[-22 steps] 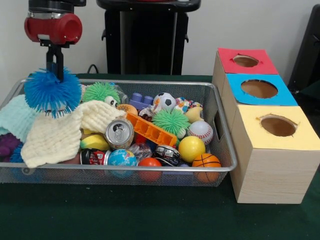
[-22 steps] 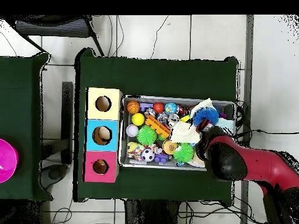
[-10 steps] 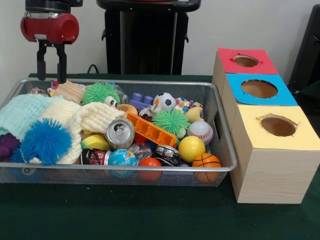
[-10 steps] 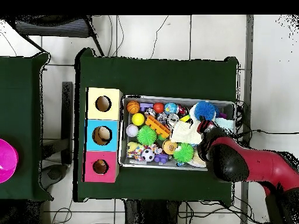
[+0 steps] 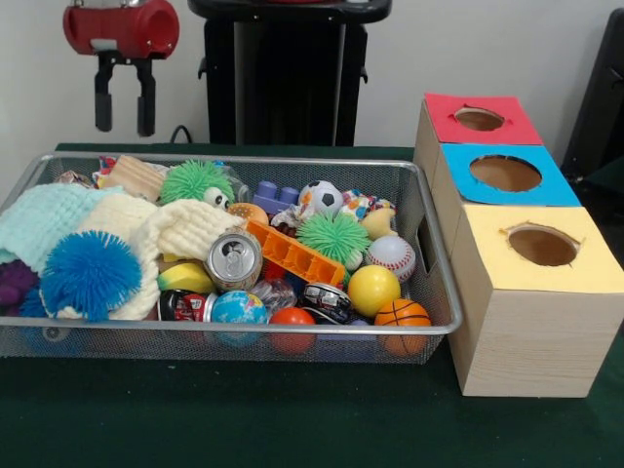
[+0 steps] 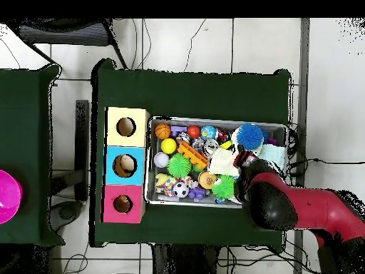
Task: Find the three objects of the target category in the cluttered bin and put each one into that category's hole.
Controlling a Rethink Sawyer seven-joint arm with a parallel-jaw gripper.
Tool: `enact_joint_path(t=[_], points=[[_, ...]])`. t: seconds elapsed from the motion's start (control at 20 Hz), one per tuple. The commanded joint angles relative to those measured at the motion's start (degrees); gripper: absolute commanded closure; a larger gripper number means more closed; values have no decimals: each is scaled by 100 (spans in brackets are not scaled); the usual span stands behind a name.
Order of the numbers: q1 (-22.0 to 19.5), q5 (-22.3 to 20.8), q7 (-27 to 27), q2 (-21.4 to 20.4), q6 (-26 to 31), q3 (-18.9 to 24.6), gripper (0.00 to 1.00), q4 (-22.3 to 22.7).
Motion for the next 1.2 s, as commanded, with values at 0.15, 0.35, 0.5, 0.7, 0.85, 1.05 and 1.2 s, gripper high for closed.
enact_joint_path(t=[0.15, 0.35, 0.5, 0.7, 0.85, 1.05, 1.2], points=[[847, 299, 677, -381, -59, -283, 0, 1062], [1504, 311, 1185, -252, -521, -894, 0, 1104], [1960, 387, 1376, -173, -830, -1298, 0, 1078], [2167, 318, 907, 71, -1109, -1290, 0, 913], [2125, 282, 485, 56, -1001, -1020, 0, 818], [1942, 303, 113, 148, -788, -611, 0, 752], [1952, 151, 35, 311, -913, -552, 0, 686]])
